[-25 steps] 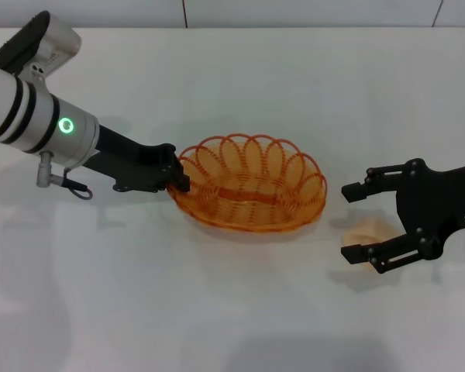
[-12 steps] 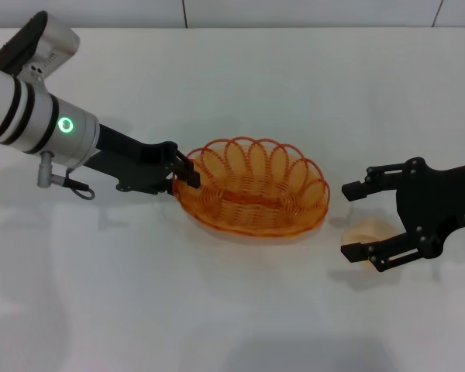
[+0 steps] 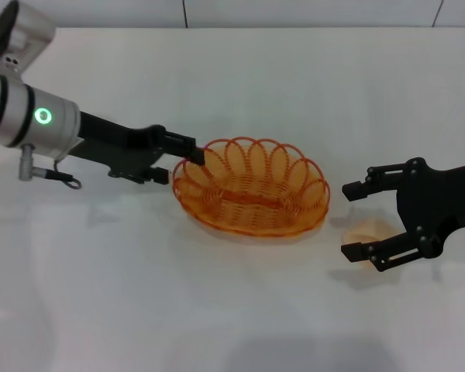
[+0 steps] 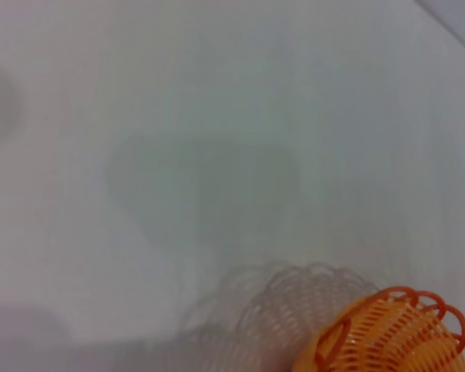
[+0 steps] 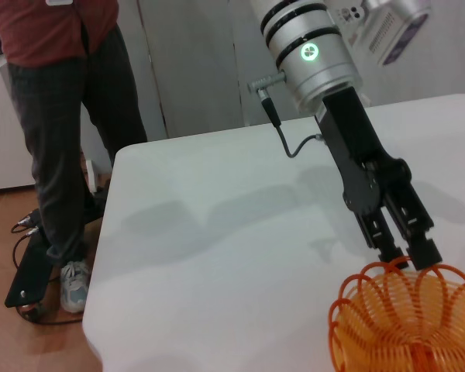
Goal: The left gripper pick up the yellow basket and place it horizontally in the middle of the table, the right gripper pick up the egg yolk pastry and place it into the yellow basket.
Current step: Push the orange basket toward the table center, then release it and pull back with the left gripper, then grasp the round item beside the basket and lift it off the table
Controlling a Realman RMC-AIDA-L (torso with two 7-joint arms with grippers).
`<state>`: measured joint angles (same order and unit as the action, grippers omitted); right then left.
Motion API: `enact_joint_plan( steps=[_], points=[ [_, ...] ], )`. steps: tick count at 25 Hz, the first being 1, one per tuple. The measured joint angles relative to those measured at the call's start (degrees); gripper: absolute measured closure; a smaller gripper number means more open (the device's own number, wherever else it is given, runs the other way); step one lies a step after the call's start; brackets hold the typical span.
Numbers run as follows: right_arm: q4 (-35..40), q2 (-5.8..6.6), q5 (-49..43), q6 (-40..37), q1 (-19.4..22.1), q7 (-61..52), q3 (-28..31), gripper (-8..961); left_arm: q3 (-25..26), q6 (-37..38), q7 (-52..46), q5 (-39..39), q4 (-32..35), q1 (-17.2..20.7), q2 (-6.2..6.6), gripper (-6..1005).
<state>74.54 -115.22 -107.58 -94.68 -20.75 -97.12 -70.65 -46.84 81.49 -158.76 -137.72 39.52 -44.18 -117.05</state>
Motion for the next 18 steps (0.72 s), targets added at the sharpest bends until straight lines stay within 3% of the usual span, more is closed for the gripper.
enact_joint_plan(
  steps=[3, 6, 14, 18],
  points=[
    [-0.2, -0.04, 0.0, 0.4, 0.0, 0.0, 0.0, 112, 0.0, 0.0, 1.9, 0.6, 2.5, 1.3, 0.19, 335],
    [-0.2, -0.07, 0.2, 1.2, 0.3, 0.0, -0.1, 112, 0.1, -0.6, 5.2, 4.0, 7.0, 3.8, 0.70, 109],
    [-2.2, -0.09, 0.6, 4.1, 0.4, -0.3, -0.1, 111, 2.4, -3.0, 23.6, 17.9, 7.3, 7.5, 3.92, 106],
    [-2.5, -0.09, 0.1, 5.5, 0.4, -0.8, 0.0, 111, 3.0, -0.3, 32.2, 19.5, 6.2, 7.7, 5.40, 106]
  ],
)
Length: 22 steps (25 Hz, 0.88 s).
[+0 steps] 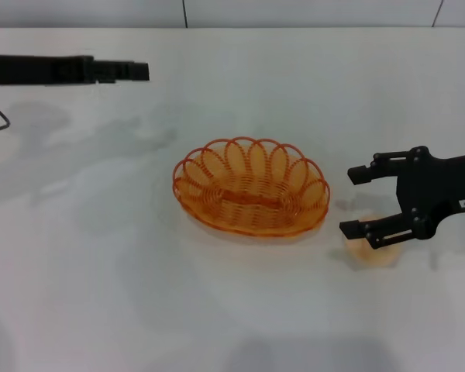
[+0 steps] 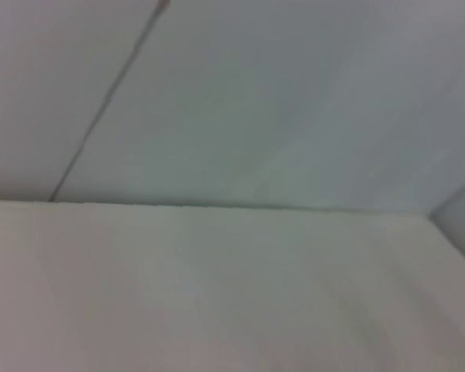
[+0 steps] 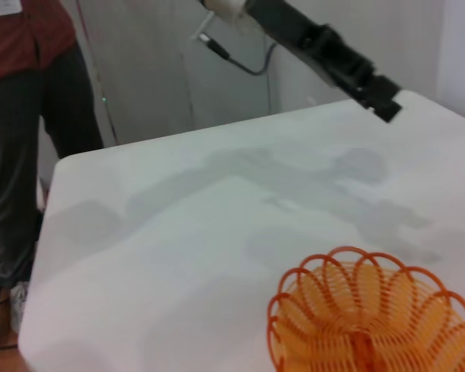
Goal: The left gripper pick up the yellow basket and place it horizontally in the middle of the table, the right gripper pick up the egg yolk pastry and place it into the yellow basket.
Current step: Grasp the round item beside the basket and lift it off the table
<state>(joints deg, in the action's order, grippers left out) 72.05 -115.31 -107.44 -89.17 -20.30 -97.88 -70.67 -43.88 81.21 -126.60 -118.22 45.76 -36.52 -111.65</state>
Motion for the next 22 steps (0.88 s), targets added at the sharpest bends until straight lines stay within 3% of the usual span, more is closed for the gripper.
enact_joint_plan(
  steps=[8, 10, 12, 17, 22],
  points=[
    [0.8, 0.05, -3.3, 2.0, -0.4, -3.4, 0.0, 123, -4.1, 6.2, 10.8, -8.8, 1.7, -0.9, -0.03, 107],
    [1.2, 0.01, -4.8, 2.1, -0.5, -4.7, -0.1, 130, -6.0, 6.7, 11.7, -10.9, 3.4, -0.6, -0.62, 107],
    [1.6, -0.01, -6.1, 2.1, -0.6, -5.8, -0.1, 137, -9.0, 8.8, 14.0, -11.6, 8.2, 0.9, -2.20, 107],
    [3.1, 0.00, -10.5, 2.2, -0.6, -9.7, -0.3, 154, -10.4, 13.6, 16.2, -11.7, 14.1, 2.3, -3.73, 107],
    [2.8, -0.01, -12.2, 3.0, -0.5, -10.9, -1.4, 172, -10.5, 15.5, 16.6, -11.5, 15.2, 2.5, -4.12, 108]
  ],
)
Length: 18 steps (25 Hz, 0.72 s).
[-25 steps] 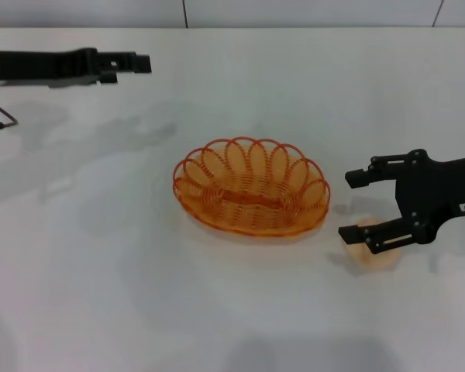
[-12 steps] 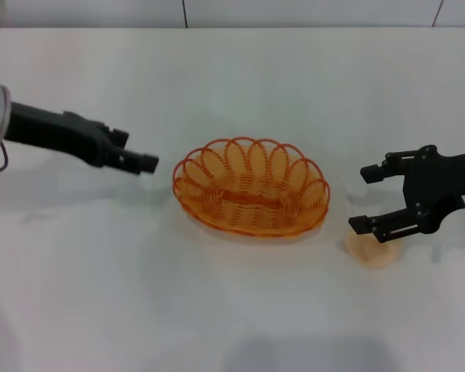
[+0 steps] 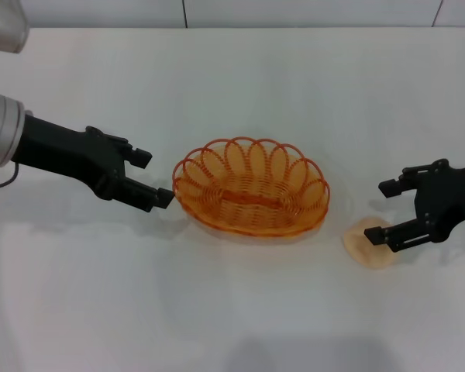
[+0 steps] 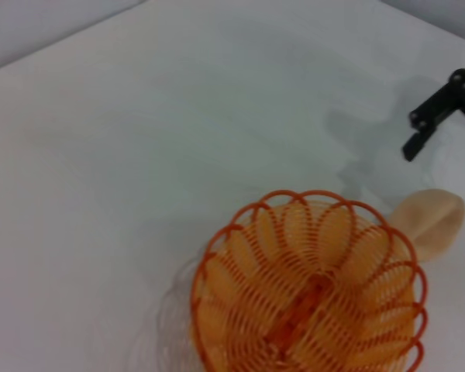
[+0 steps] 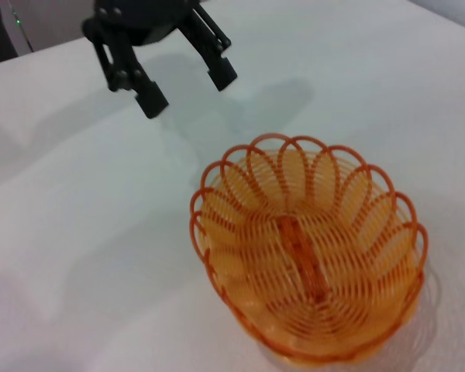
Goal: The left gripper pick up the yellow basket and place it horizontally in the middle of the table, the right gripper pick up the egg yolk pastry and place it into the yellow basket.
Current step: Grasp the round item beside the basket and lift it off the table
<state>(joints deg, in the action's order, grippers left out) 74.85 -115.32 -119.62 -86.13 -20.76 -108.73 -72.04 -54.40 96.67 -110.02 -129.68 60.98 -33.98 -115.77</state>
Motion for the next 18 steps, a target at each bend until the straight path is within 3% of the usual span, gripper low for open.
enact_joint_plan(
  steps=[8, 18],
  points=[
    [-0.6, -0.03, -0.3, 4.2, 0.5, -0.8, -5.2, 200, -0.2, 0.7, 0.2, 0.4, 0.0, 0.3, -0.35, 108],
    [-2.6, -0.09, -1.3, 7.2, 0.4, -1.5, -6.0, 235, 0.1, 1.6, 0.3, 1.5, 0.2, 0.3, -0.39, 109]
  ],
)
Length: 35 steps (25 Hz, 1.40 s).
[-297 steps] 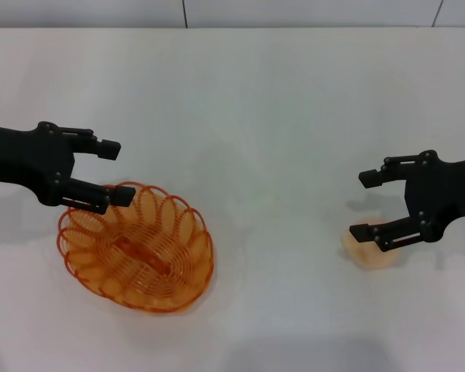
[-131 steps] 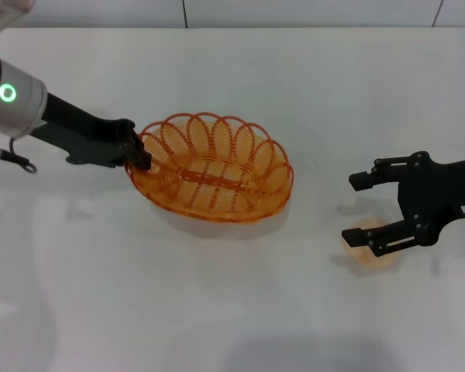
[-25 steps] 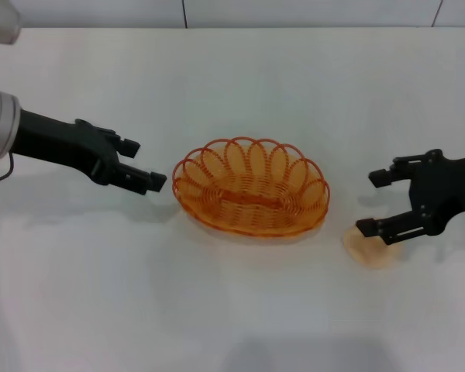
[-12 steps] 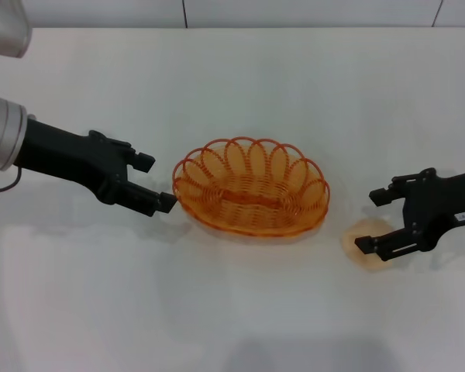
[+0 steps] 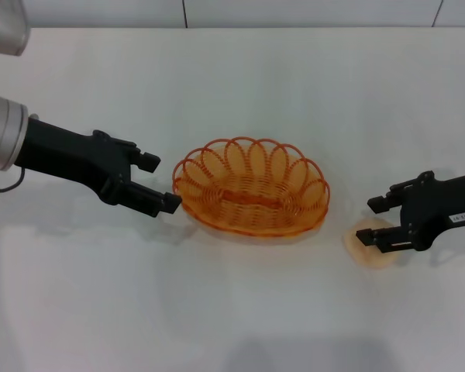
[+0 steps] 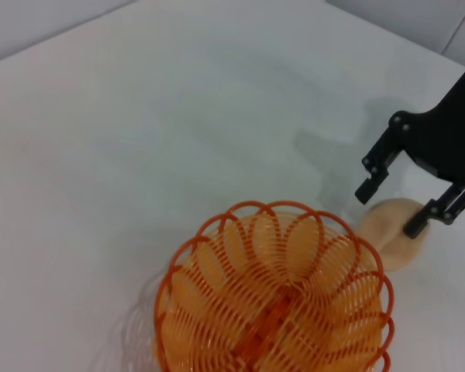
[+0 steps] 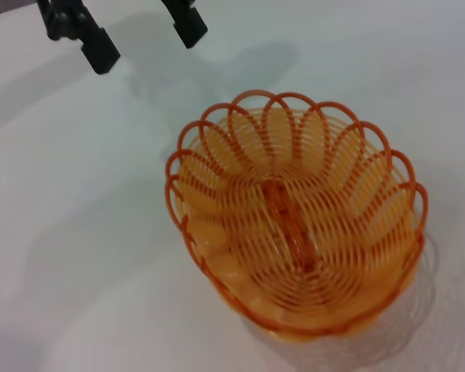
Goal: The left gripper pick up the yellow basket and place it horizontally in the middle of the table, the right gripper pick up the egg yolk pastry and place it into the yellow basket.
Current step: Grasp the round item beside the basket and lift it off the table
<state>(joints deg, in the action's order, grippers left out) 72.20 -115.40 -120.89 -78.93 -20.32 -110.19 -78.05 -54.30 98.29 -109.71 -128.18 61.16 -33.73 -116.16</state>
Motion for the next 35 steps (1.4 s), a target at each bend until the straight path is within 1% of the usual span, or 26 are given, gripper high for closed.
enact_joint_plan(
  steps=[6, 14, 19, 20, 27, 30, 35],
  points=[
    [0.1, 0.05, -0.4, -0.2, 0.0, -0.8, 0.1, 471, 0.1, 0.0, 0.0, 0.5, 0.0, 0.0, 0.22, 109],
    [0.6, 0.09, -0.5, -1.3, 0.0, -0.9, 0.3, 703, 0.1, 0.0, 0.2, 0.5, 0.0, 0.1, 0.32, 110],
    [1.3, 0.09, -0.5, -1.5, 0.1, -1.0, 0.5, 783, 0.1, 0.0, 0.5, 0.5, 0.0, 0.6, 0.47, 110],
    [2.8, 0.10, -0.4, -1.7, 0.6, -1.4, 0.6, 799, 0.1, 0.0, 0.6, 0.5, 0.0, 0.7, 0.52, 110],
    [9.3, 0.18, 0.4, -3.7, 2.4, -3.5, 2.7, 856, 0.3, 0.2, 2.3, 1.9, 0.0, 2.2, 0.79, 111],
    [12.2, 0.18, 0.7, -5.0, 2.3, -4.6, 2.9, 882, 0.8, 0.5, 2.8, 2.3, 0.0, 2.5, 0.97, 111],
    [15.9, 0.10, 3.2, -6.0, 1.3, -5.4, 2.5, 898, 1.5, 1.2, 3.5, 2.6, 0.0, 3.1, 1.26, 111]
  ],
)
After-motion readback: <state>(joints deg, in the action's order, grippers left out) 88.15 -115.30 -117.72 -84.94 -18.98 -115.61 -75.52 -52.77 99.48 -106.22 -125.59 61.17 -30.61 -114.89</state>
